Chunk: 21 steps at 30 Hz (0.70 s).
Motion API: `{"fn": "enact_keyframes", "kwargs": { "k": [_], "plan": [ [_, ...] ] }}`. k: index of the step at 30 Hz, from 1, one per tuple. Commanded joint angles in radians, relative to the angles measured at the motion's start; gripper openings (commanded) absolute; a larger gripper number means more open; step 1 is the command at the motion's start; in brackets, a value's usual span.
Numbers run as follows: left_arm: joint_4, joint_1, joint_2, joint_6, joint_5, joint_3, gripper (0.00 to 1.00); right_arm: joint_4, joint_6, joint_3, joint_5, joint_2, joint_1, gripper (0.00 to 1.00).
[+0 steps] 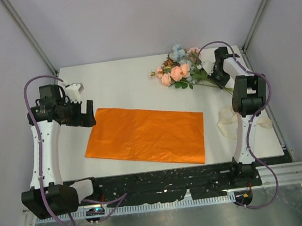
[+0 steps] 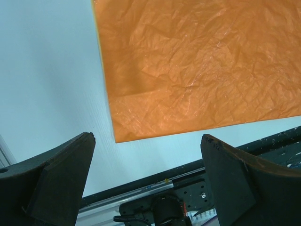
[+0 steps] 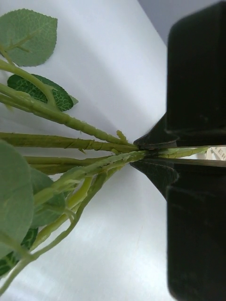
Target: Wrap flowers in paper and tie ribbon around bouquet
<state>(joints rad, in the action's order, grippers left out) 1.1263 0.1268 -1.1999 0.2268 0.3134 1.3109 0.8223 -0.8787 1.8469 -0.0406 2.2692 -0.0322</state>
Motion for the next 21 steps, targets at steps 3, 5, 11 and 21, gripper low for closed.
{"fn": "enact_keyframes", "kwargs": {
  "k": [3,5,11,21],
  "plan": [
    [-0.028,0.005,-0.001,0.016,-0.014,0.008,1.00,0.040,0.021,0.066,-0.004,-0.033,-0.041,0.48],
    [-0.039,0.007,-0.009,-0.007,-0.020,-0.004,1.00,0.093,0.070,0.133,0.066,-0.059,-0.035,0.77],
    [-0.075,0.005,-0.006,-0.081,0.058,-0.033,1.00,0.247,0.164,0.143,0.272,-0.245,-0.029,0.94],
    [-0.203,0.007,0.013,-0.185,0.211,-0.145,1.00,0.138,0.300,-0.334,0.413,-0.438,0.193,0.95]
  ]
}}
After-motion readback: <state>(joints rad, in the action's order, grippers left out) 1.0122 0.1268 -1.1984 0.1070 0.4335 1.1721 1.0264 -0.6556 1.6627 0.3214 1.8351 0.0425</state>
